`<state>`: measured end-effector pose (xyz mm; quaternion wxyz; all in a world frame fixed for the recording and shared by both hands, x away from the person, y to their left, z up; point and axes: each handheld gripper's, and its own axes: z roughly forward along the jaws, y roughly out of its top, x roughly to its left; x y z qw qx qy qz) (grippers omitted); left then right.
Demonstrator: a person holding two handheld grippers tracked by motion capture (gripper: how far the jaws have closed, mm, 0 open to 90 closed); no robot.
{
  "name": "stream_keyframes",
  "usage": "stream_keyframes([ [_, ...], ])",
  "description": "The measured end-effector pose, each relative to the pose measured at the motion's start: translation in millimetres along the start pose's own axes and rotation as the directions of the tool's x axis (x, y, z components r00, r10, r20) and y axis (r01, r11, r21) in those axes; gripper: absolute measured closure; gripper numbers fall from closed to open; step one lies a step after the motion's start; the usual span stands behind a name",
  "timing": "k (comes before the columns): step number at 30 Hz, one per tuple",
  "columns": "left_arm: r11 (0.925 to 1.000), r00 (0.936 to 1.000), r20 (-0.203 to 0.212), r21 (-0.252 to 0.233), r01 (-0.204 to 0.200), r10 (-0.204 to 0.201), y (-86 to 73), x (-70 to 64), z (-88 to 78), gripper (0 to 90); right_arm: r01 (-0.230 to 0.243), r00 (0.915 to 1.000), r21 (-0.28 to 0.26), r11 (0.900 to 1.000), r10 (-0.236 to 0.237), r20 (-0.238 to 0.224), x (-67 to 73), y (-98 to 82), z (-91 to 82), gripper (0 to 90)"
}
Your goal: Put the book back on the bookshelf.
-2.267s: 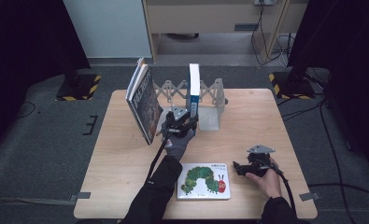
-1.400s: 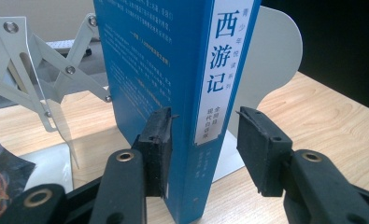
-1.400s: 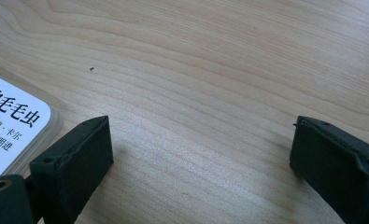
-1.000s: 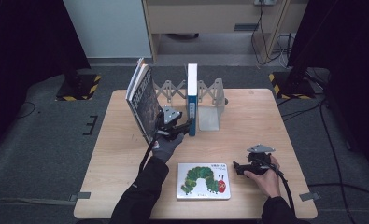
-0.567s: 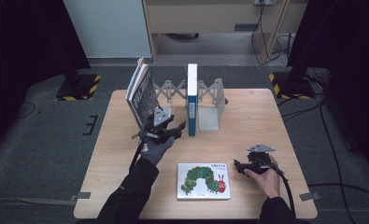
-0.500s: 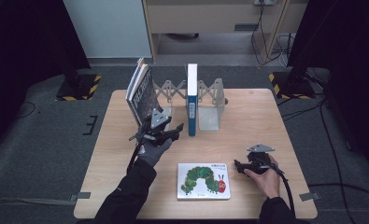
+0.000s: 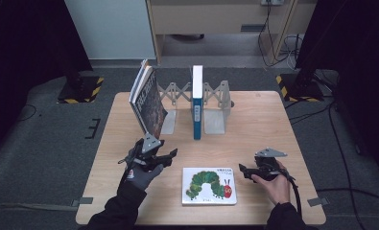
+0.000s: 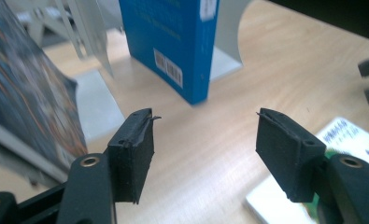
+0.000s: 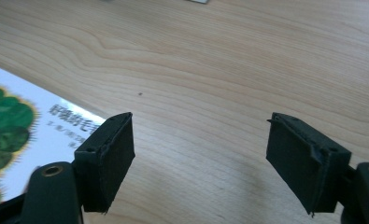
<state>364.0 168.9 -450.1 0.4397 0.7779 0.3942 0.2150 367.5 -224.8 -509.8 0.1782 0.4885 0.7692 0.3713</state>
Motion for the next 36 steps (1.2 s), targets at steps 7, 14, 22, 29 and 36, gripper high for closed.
stream_keyframes([
  [7, 0.9986, 0.9995, 0.029, 0.051, 0.012, -0.014, -21.9, -7.2, -2.7, 33.6, -0.005, 0.9983, -0.007, 1.000, 0.004, -0.057, 13.1, -0.8, -9.1, 25.7],
  [14, 0.9945, 0.9985, 0.051, 0.104, 0.011, -0.016, -40.5, -13.7, -1.6, 31.4, -0.019, 0.9949, -0.003, 1.000, 0.019, -0.099, 20.8, -4.5, -12.2, 26.8],
  [22, 0.9879, 0.9949, 0.088, 0.151, 0.036, -0.050, -52.0, -22.5, 7.5, 30.3, -0.050, 0.9883, 0.011, 0.999, 0.051, -0.144, 33.3, -7.2, -10.0, 27.8],
  [29, 0.9828, 0.9938, 0.110, 0.184, -0.008, -0.013, -55.2, -30.1, 16.6, 29.0, -0.065, 0.9793, 0.047, 0.997, 0.073, -0.189, 45.0, -10.2, -1.7, 29.2],
  [36, 0.9749, 0.9905, 0.137, 0.217, -0.048, 0.018, -58.5, -40.6, 25.8, 28.1, -0.091, 0.9694, 0.078, 0.993, 0.106, -0.221, 49.8, -12.7, 3.3, 31.3],
])
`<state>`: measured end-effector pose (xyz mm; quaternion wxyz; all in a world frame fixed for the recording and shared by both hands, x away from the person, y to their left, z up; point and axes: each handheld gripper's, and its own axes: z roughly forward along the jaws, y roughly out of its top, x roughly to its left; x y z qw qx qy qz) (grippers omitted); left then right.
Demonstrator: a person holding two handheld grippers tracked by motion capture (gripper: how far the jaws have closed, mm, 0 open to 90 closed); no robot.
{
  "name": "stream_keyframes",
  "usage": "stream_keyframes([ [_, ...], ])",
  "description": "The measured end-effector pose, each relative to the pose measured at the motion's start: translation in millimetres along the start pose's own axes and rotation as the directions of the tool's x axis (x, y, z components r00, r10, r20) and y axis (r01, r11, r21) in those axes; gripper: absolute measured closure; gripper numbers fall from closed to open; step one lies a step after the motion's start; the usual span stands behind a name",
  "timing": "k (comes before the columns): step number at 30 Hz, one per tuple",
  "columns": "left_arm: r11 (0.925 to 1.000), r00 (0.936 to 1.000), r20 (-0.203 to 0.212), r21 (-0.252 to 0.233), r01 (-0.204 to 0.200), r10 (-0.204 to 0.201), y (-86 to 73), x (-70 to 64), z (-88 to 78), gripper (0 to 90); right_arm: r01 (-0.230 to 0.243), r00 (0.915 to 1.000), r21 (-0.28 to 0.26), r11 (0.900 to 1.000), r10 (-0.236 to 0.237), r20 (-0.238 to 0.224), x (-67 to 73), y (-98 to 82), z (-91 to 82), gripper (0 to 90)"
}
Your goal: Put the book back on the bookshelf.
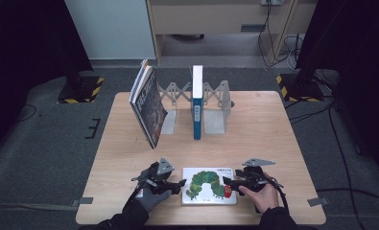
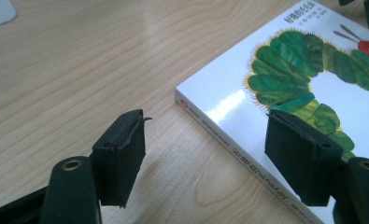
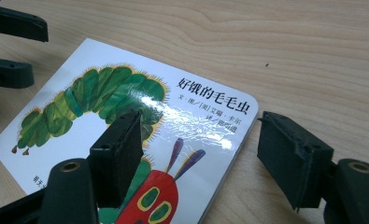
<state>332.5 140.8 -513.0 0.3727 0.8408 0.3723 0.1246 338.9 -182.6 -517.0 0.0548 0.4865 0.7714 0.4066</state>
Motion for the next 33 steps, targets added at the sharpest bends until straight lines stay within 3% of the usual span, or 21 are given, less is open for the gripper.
stream_keyframes([
  [6, 0.9998, 1.0000, 0.004, 0.016, -0.008, 0.008, -1.2, -1.7, 4.6, 27.2, -0.020, 0.9994, 0.011, 1.000, 0.020, -0.028, 0.7, -3.0, 4.7, 32.6],
  [11, 0.9997, 0.9999, 0.010, 0.024, 0.005, -0.005, -0.8, -0.5, 5.1, 26.3, -0.037, 0.9990, 0.011, 0.999, 0.037, -0.023, 0.3, -4.6, 6.7, 32.5],
  [21, 0.9997, 0.9999, 0.015, 0.022, -0.006, 0.006, -0.8, -2.2, 5.9, 26.3, -0.077, 0.9961, 0.006, 0.997, 0.078, -0.042, -3.1, -5.2, 6.4, 32.6],
  [28, 0.9999, 0.9997, 0.023, 0.015, 0.002, -0.002, -1.6, -0.8, 6.4, 25.1, -0.093, 0.9943, -0.014, 0.996, 0.092, -0.054, -2.8, -2.7, 1.2, 34.1],
  [33, 0.9998, 0.9993, 0.035, 0.012, 0.014, -0.014, -2.2, 1.2, 7.0, 22.5, -0.112, 0.9903, -0.061, 0.992, 0.106, -0.089, -3.4, 0.7, -3.6, 35.0],
])
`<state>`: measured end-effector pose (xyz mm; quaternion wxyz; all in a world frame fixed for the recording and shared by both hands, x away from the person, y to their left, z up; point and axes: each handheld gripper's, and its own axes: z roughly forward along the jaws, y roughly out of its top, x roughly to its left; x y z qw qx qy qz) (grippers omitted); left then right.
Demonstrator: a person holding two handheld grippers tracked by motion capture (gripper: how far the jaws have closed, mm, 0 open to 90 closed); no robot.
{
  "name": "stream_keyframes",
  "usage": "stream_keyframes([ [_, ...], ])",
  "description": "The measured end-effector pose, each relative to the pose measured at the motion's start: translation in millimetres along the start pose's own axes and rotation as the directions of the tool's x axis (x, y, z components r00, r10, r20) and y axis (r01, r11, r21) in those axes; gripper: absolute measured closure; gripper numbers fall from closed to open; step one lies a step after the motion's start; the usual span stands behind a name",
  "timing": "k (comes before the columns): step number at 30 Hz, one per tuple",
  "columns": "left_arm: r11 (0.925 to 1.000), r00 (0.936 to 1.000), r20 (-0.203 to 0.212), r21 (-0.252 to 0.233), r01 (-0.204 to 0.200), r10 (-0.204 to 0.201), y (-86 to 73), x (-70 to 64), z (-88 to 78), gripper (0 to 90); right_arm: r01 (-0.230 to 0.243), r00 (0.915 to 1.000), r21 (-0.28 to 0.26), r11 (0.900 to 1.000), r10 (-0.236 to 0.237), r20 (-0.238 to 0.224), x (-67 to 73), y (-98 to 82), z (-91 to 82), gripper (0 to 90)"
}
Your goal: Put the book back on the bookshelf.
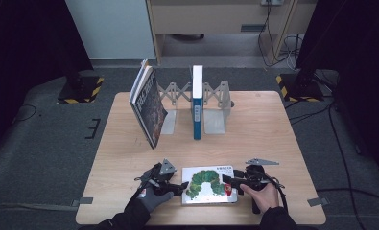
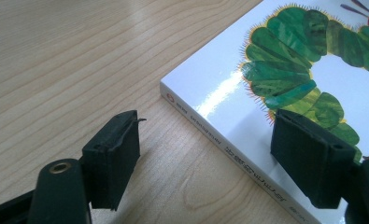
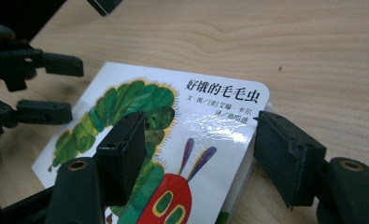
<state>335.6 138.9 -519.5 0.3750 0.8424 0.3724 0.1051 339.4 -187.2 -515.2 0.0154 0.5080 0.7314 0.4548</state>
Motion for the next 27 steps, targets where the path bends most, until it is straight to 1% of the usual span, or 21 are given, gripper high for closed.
stream_keyframes([
  [3, 0.9999, 0.9998, 0.016, -0.002, 0.015, -0.015, -0.5, 0.3, 0.7, 21.9, -0.005, 0.9999, -0.027, 1.000, 0.004, -0.014, 1.3, 2.5, -2.4, 35.5],
  [5, 0.9998, 0.9995, 0.026, -0.004, 0.017, -0.017, -0.5, -0.8, 1.5, 20.9, -0.005, 0.9997, -0.042, 0.999, 0.004, -0.022, 2.3, 3.7, -2.8, 35.5],
  [8, 0.9999, 0.9996, 0.027, -0.005, 0.014, -0.013, -0.2, -1.3, 1.4, 20.4, -0.001, 0.9996, -0.060, 0.998, -0.001, -0.029, 3.6, 5.4, -3.0, 35.4],
  [12, 0.9995, 0.9990, 0.033, -0.006, 0.030, -0.030, -0.8, 0.6, 1.2, 19.5, -0.001, 0.9990, -0.085, 0.996, -0.003, -0.045, 5.2, 9.1, -3.5, 35.4],
  [13, 0.9995, 0.9989, 0.034, -0.005, 0.031, -0.031, -0.6, 0.7, 1.0, 19.5, -0.011, 0.9986, -0.091, 0.996, 0.006, -0.053, 6.3, 10.1, -3.8, 35.5],
  [14, 0.9995, 0.9990, 0.034, -0.005, 0.030, -0.030, -0.4, 0.8, 0.8, 19.4, -0.006, 0.9984, -0.103, 0.995, 0.000, -0.057, 6.1, 11.0, -3.8, 35.4],
  [17, 0.9994, 0.9987, 0.038, -0.006, 0.033, -0.033, -0.2, 1.0, 0.9, 19.5, -0.025, 0.9972, -0.116, 0.993, 0.016, -0.073, 6.5, 13.4, -3.4, 35.4],
  [20, 0.9989, 0.9978, 0.049, -0.006, 0.046, -0.045, -0.2, 1.2, 0.9, 19.4, -0.032, 0.9961, -0.131, 0.991, 0.021, -0.085, 6.7, 15.8, -2.6, 35.4],
  [22, 0.9987, 0.9974, 0.050, -0.006, 0.051, -0.051, -0.3, 1.2, 0.6, 19.4, -0.051, 0.9942, -0.144, 0.988, 0.036, -0.101, 7.7, 17.1, -2.5, 35.4],
  [25, 0.9981, 0.9967, 0.054, -0.007, 0.062, -0.061, -1.1, 1.7, 0.4, 19.4, -0.065, 0.9919, -0.158, 0.985, 0.046, -0.118, 8.6, 17.6, -2.3, 35.4],
  [27, 0.9979, 0.9965, 0.055, -0.006, 0.064, -0.063, -1.2, 1.8, 0.6, 19.4, -0.067, 0.9921, -0.158, 0.985, 0.049, -0.115, 8.7, 17.2, -1.8, 35.2],
])
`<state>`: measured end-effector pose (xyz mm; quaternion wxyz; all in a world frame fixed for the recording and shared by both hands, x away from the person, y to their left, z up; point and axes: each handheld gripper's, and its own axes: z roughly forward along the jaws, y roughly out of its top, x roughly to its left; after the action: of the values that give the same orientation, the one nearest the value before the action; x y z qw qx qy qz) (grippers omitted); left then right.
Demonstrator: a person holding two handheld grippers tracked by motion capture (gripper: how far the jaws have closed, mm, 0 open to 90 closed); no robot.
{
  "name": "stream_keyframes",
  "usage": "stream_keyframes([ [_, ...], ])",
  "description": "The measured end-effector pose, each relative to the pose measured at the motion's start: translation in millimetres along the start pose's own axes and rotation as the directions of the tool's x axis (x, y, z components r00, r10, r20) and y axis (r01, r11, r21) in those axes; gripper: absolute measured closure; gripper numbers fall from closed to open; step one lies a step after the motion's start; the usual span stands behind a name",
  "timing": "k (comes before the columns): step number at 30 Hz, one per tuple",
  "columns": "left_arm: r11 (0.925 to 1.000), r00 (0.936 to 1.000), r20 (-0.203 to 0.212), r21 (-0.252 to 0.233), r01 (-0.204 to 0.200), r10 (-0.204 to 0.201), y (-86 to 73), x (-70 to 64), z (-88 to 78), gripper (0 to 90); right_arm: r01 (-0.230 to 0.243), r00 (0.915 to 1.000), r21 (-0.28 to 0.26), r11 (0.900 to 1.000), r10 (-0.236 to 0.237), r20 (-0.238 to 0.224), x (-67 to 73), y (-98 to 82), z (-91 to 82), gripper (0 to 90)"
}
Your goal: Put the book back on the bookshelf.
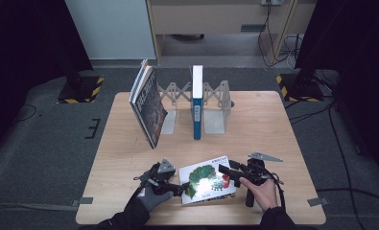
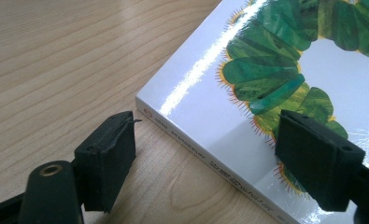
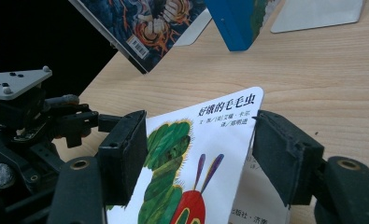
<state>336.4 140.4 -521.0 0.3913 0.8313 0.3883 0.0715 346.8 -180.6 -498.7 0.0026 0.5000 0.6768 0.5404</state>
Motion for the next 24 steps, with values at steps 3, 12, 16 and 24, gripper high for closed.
stream_keyframes([
  [3, 1.0000, 1.0000, -0.002, 0.000, -0.002, 0.002, -0.3, -0.2, 0.2, 19.4, -0.007, 1.0000, -0.004, 1.000, 0.007, 0.003, -0.6, -1.3, 0.6, 34.9],
  [12, 0.9999, 0.9999, -0.004, -0.007, 0.015, -0.015, -1.8, 0.7, 0.3, 17.6, -0.057, 0.9981, -0.035, 0.998, 0.057, -0.024, 0.1, -1.4, -1.3, 35.2],
  [16, 0.9998, 0.9998, -0.003, -0.011, 0.018, -0.018, -2.0, 1.0, 0.1, 17.0, -0.081, 0.9946, 0.032, 0.996, 0.083, -0.063, 1.9, -7.0, 1.4, 39.7],
  [24, 0.9998, 0.9999, -0.004, -0.008, 0.017, -0.017, -1.5, 1.1, 0.0, 16.5, -0.018, 0.9982, 0.114, 0.993, 0.025, -0.055, 3.4, -6.4, 9.5, 44.2],
])
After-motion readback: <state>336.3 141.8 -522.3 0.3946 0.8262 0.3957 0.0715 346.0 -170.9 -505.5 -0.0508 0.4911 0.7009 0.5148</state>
